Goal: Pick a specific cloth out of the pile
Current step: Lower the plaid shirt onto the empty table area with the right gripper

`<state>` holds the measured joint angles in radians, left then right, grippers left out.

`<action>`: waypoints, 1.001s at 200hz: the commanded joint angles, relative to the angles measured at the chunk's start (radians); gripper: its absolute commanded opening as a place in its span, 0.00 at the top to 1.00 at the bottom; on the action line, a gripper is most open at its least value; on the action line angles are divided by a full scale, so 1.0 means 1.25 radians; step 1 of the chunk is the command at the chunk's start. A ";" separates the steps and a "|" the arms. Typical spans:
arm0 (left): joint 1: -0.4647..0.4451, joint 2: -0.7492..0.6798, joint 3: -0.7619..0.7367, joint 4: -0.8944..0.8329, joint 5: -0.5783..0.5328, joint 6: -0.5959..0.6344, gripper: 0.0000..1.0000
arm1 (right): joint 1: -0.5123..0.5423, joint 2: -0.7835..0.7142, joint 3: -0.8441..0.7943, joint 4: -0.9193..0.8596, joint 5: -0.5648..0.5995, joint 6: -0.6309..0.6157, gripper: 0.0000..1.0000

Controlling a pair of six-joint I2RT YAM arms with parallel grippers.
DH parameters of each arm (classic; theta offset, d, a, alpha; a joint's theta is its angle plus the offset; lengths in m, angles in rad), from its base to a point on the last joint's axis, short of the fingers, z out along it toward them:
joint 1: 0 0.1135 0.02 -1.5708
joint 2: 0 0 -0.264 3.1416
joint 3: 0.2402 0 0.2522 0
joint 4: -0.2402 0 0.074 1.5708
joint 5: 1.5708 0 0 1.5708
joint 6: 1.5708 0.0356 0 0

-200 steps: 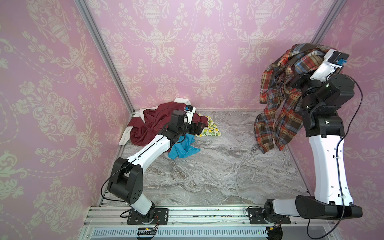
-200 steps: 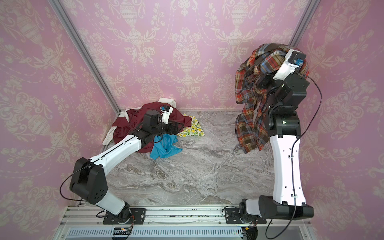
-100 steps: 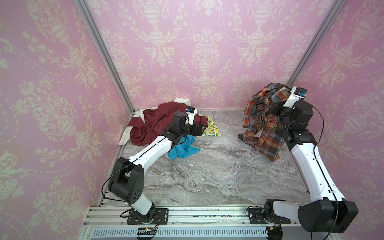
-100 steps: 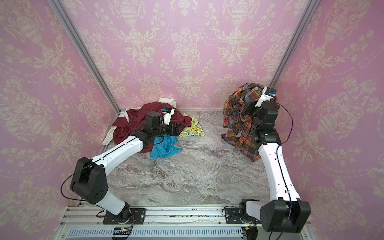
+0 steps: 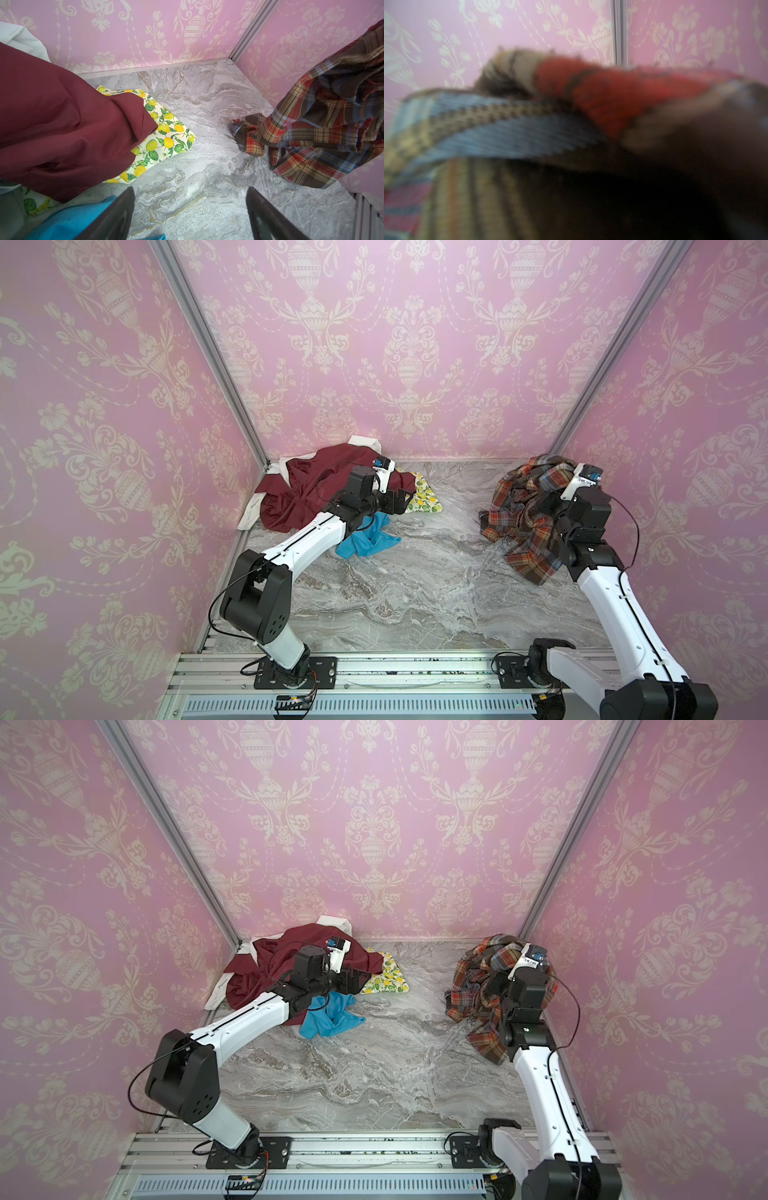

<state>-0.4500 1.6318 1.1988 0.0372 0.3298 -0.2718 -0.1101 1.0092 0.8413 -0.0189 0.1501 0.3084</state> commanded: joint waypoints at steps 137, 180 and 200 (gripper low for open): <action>-0.030 -0.043 -0.115 0.087 -0.015 -0.067 0.15 | -0.010 0.248 -0.145 -0.142 0.046 0.402 1.00; -0.032 -0.054 -0.134 0.114 -0.009 -0.082 0.16 | -0.012 0.362 -0.084 -0.118 0.054 0.428 0.97; -0.035 -0.062 -0.141 0.122 -0.011 -0.084 0.16 | -0.022 0.419 -0.042 -0.109 0.061 0.457 0.96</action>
<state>-0.4820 1.5936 1.0428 0.1581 0.3264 -0.3546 -0.1204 1.4666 0.7258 -0.1635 0.2028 0.8139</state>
